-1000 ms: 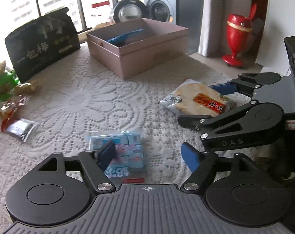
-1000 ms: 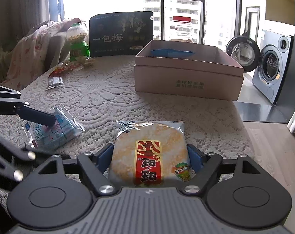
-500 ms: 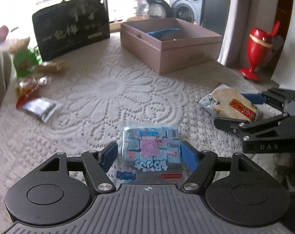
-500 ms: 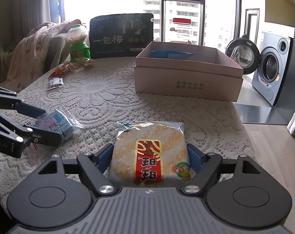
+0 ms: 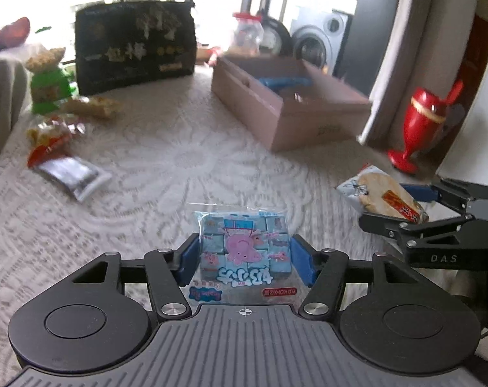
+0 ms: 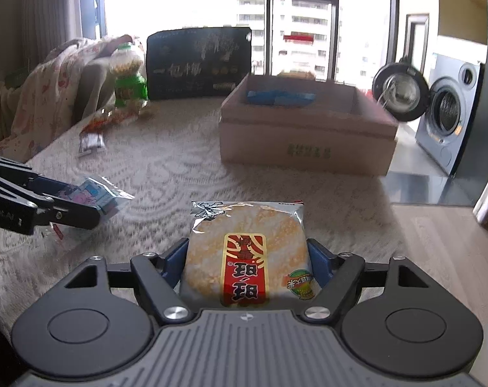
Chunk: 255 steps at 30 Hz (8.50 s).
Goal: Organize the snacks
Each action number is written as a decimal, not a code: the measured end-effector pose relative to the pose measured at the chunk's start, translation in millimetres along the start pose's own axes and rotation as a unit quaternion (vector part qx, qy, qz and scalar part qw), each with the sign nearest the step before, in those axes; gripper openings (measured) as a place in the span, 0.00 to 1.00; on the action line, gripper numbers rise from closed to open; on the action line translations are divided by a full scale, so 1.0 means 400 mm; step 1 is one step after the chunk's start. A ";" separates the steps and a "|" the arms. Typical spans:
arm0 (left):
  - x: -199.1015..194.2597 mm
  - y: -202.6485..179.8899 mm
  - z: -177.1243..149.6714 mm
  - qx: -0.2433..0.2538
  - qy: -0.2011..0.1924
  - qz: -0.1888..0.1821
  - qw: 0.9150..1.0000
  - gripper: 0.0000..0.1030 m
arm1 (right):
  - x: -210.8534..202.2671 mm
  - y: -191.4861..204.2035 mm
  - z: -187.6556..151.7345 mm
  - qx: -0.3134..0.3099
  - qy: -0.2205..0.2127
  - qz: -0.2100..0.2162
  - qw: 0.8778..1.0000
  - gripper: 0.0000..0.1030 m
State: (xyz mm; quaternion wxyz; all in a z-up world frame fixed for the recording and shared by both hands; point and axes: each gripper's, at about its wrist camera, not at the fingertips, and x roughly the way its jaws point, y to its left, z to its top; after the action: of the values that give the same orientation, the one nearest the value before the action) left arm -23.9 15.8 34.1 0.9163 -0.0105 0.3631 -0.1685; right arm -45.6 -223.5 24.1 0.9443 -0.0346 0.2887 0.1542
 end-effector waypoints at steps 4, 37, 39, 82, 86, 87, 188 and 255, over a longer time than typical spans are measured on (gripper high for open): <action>-0.061 0.016 0.090 -0.020 -0.052 -0.006 0.998 0.64 | -0.049 -0.019 0.082 -0.018 -0.039 -0.008 0.999 0.74; 0.241 0.119 0.343 -0.112 -0.075 -0.116 0.984 0.62 | 0.478 -0.353 0.547 0.164 0.108 0.003 0.981 0.74; 0.198 0.186 0.298 -0.123 -0.081 -0.079 0.986 0.62 | 0.494 -0.353 0.554 0.192 0.126 0.031 0.973 0.75; 0.199 0.521 0.238 -0.141 -0.028 0.112 0.983 0.66 | 0.585 0.242 0.356 -0.004 0.158 0.110 0.981 0.30; 0.198 0.520 0.230 -0.142 -0.033 0.112 0.983 0.65 | 0.585 0.261 0.326 -0.028 0.163 0.114 0.980 0.30; 0.198 0.518 0.229 -0.143 -0.031 0.110 0.983 0.64 | 0.582 0.267 0.322 -0.039 0.158 0.116 0.980 0.30; 0.167 -0.088 0.408 -0.067 -0.074 -0.153 0.983 0.61 | -0.062 -0.240 0.370 0.028 -0.050 -0.014 0.998 0.35; 0.195 0.361 0.181 -0.160 0.017 0.093 0.983 0.59 | 0.381 0.220 0.161 -0.068 0.137 0.131 0.980 0.29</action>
State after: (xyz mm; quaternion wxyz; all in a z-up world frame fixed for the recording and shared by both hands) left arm 121.2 119.7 15.3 0.9081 -0.1205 0.4004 -0.0227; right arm 81.1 -88.8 -5.2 0.8632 -0.0811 0.4058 0.2893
